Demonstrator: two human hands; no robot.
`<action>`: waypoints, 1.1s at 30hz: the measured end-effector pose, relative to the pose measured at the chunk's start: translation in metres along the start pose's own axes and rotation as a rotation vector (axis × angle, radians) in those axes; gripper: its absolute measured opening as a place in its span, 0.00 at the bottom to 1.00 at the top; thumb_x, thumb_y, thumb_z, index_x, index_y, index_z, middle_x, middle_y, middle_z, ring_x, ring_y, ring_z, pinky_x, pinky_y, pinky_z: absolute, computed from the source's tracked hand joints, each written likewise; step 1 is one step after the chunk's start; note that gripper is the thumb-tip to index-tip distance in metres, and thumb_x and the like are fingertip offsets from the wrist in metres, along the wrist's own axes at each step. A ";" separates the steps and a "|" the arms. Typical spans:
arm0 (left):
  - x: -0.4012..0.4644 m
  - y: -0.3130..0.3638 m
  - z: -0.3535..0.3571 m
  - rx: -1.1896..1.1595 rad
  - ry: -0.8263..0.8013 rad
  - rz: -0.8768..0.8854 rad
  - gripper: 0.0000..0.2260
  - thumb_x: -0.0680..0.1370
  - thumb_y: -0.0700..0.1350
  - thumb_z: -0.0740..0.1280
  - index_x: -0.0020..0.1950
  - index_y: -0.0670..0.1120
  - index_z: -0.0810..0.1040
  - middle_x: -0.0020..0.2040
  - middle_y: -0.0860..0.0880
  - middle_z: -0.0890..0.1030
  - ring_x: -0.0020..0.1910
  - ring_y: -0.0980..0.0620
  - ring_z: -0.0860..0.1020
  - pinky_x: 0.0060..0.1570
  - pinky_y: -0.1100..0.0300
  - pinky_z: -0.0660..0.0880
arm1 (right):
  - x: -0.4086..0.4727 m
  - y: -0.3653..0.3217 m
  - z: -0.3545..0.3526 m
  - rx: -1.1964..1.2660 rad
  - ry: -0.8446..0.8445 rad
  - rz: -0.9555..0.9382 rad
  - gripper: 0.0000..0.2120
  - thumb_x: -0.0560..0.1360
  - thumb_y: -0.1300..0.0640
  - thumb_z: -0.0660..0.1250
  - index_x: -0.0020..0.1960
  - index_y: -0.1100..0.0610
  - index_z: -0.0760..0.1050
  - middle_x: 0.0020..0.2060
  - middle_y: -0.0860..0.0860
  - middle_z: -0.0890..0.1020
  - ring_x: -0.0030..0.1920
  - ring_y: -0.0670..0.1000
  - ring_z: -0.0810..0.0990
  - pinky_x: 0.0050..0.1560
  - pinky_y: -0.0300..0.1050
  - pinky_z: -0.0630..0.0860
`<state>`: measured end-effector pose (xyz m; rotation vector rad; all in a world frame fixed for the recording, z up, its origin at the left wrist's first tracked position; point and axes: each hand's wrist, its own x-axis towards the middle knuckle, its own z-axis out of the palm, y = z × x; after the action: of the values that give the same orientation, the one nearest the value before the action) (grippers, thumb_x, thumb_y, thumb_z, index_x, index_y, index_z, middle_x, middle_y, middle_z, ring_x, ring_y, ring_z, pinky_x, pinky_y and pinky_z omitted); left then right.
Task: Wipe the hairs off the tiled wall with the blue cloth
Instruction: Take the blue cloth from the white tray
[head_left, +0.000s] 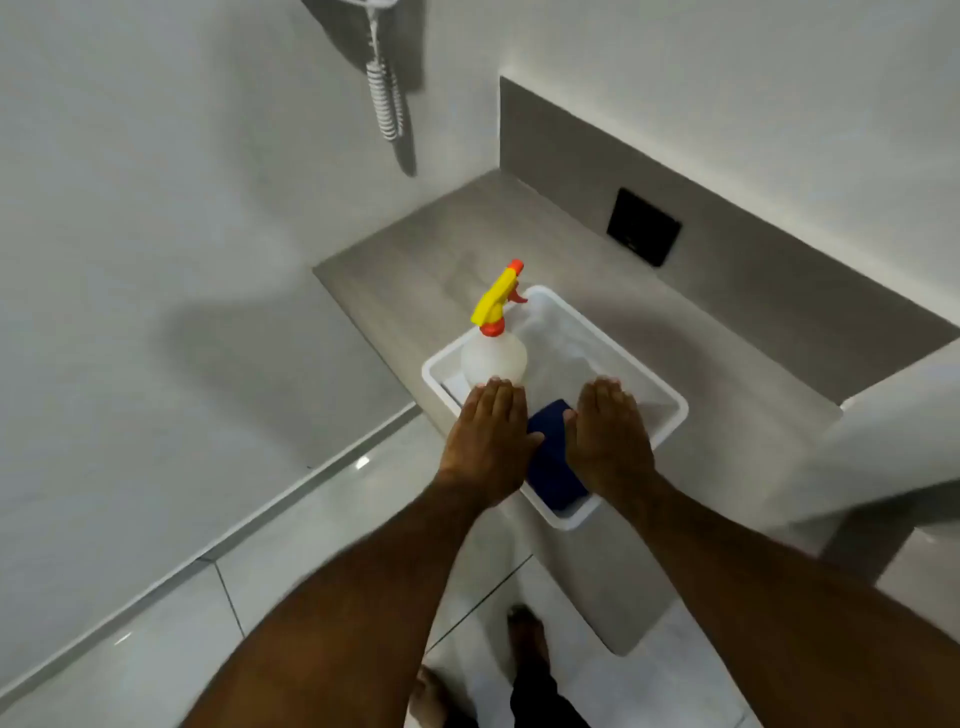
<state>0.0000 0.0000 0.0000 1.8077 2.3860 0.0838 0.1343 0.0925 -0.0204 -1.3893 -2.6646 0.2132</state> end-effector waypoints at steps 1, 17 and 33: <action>0.007 0.001 0.001 -0.006 -0.010 0.012 0.23 0.81 0.56 0.58 0.69 0.42 0.69 0.69 0.41 0.74 0.70 0.41 0.70 0.74 0.46 0.58 | 0.003 0.001 0.004 -0.010 -0.053 -0.016 0.17 0.78 0.53 0.61 0.58 0.66 0.74 0.58 0.65 0.80 0.61 0.64 0.77 0.64 0.56 0.72; 0.036 0.001 -0.006 -0.309 -0.106 -0.096 0.12 0.81 0.46 0.61 0.54 0.40 0.80 0.50 0.40 0.82 0.49 0.42 0.81 0.53 0.49 0.78 | 0.040 -0.006 -0.016 0.381 -0.416 0.315 0.05 0.70 0.59 0.68 0.42 0.60 0.74 0.39 0.56 0.80 0.37 0.53 0.75 0.41 0.45 0.70; -0.148 -0.188 0.001 -0.532 0.550 -0.338 0.12 0.80 0.40 0.65 0.60 0.38 0.80 0.47 0.42 0.82 0.45 0.47 0.79 0.48 0.57 0.75 | -0.024 -0.231 0.003 0.661 -0.323 -0.103 0.11 0.75 0.58 0.65 0.56 0.55 0.70 0.41 0.47 0.78 0.39 0.46 0.78 0.41 0.42 0.76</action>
<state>-0.1401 -0.1935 -0.0140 1.2245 2.6051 1.1807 -0.0385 -0.0585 0.0177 -1.0582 -2.5023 1.2615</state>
